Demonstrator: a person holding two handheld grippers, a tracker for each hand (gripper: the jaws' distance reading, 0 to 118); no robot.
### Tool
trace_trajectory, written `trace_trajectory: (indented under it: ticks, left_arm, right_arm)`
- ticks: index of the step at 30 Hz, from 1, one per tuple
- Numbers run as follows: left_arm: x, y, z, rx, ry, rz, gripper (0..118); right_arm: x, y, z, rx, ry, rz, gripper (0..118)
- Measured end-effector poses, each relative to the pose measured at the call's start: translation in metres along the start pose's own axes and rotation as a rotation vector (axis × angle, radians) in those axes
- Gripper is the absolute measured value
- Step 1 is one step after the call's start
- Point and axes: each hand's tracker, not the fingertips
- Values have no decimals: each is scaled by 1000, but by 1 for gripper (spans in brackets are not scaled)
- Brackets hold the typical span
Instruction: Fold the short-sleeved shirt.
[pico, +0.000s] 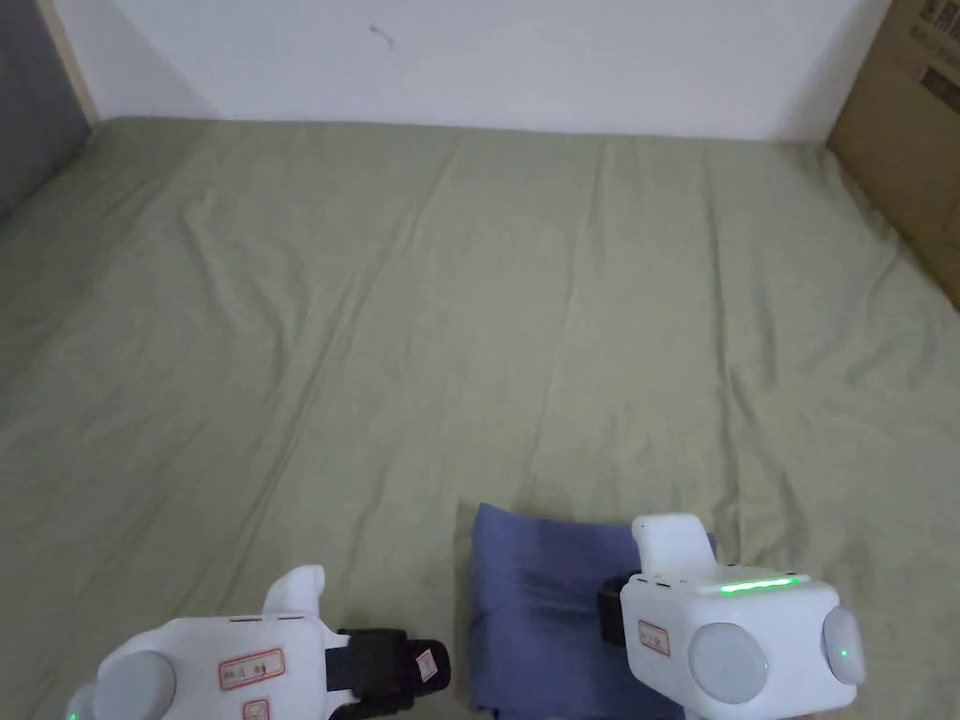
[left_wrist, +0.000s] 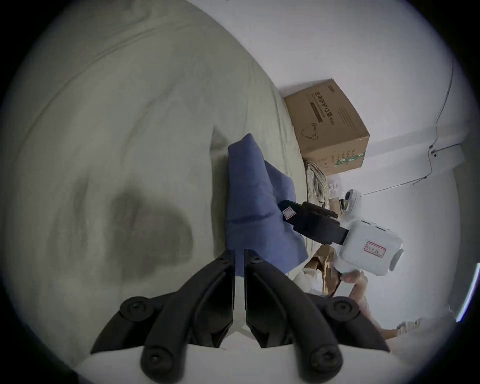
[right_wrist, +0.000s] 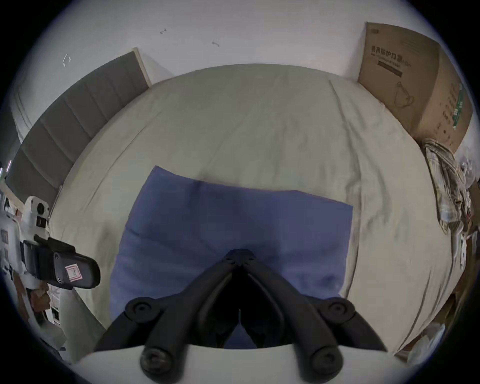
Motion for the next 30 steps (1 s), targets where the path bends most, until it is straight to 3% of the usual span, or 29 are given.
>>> trace_trajectory:
  ticks: [1,5,7,8,19,22,23,24,25,26,27,29,30]
  left_arm:
    - [-1,3,-4,-1,0,-1,14]
    - [-4,14,-17,-24,-19,8,92]
    - [-6,21,-22,-34,-47,20,111]
    - [-3,21,-24,-25,-68,37,114]
    - [-5,46,-102,-112,-325,215,115]
    - [6,49,-115,-180,-322,135,112]
    - [10,49,-115,-177,-299,100,102]
    - [14,48,-114,-184,-272,82,82]
    - [15,49,-114,-192,-227,73,45]
    - [13,52,-115,-189,-165,70,29]
    - [8,52,-118,-193,-106,89,29]
    - [-8,52,-121,-203,-225,187,29]
    - [-8,52,-118,-195,-214,172,29]
  right_arm:
    - [0,-1,-1,-2,-1,3,0]
    - [0,-1,-1,-9,1,-5,0]
    - [0,-1,-1,-10,2,-1,0]
    - [1,-1,-1,-12,3,-2,0]
    - [3,2,-5,-36,7,-7,0]
    - [4,5,-6,-49,15,-21,0]
    - [5,5,-6,-54,19,-30,0]
    - [5,6,-6,-57,20,-37,0]
    - [6,6,-6,-57,17,-35,0]
    - [5,7,-7,-59,12,-30,0]
    - [4,7,-7,-58,-3,-19,0]
    - [1,8,-7,-59,-6,-16,0]
    - [0,8,-5,-55,-9,-22,0]
